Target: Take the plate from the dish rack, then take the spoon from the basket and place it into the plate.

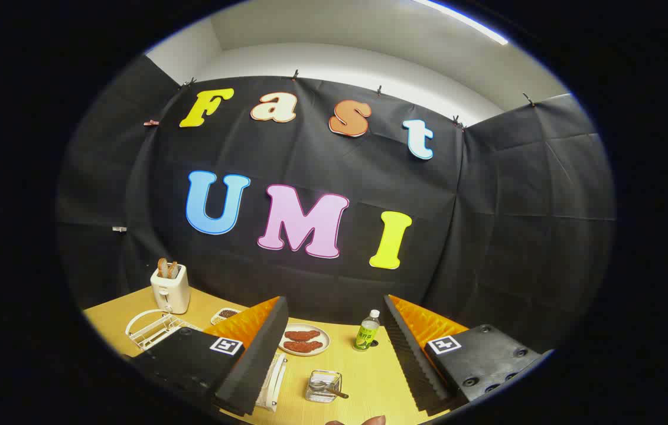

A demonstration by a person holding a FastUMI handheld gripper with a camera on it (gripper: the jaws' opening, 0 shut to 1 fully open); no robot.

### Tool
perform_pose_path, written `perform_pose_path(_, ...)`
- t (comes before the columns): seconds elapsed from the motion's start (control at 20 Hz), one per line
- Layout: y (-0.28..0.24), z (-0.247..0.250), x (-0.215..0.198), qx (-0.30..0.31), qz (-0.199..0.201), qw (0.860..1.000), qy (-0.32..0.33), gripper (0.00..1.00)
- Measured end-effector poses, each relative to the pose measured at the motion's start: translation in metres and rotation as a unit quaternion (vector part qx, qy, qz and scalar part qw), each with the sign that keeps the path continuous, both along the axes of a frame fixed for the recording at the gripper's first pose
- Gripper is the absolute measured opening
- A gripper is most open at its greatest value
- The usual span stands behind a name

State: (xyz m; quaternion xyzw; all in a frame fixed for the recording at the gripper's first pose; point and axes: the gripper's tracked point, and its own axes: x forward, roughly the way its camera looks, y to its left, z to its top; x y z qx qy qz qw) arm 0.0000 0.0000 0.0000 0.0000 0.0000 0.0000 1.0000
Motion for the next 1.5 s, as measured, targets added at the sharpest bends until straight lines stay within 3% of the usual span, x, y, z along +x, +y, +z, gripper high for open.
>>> perform_pose_path(0.65, 0.000, -0.013, 0.002, -0.003, -0.008, 1.000, 0.020, 0.97)
perform_pose_path(1.0, 0.012, -0.024, 0.010, 0.030, 0.002, 0.999, 0.044, 0.97)
perform_pose_path(1.3, 0.046, -0.065, 0.031, 0.076, 0.039, 0.988, 0.131, 0.97)
perform_pose_path(1.5, 0.082, -0.110, 0.050, 0.079, 0.064, 0.972, 0.212, 0.97)
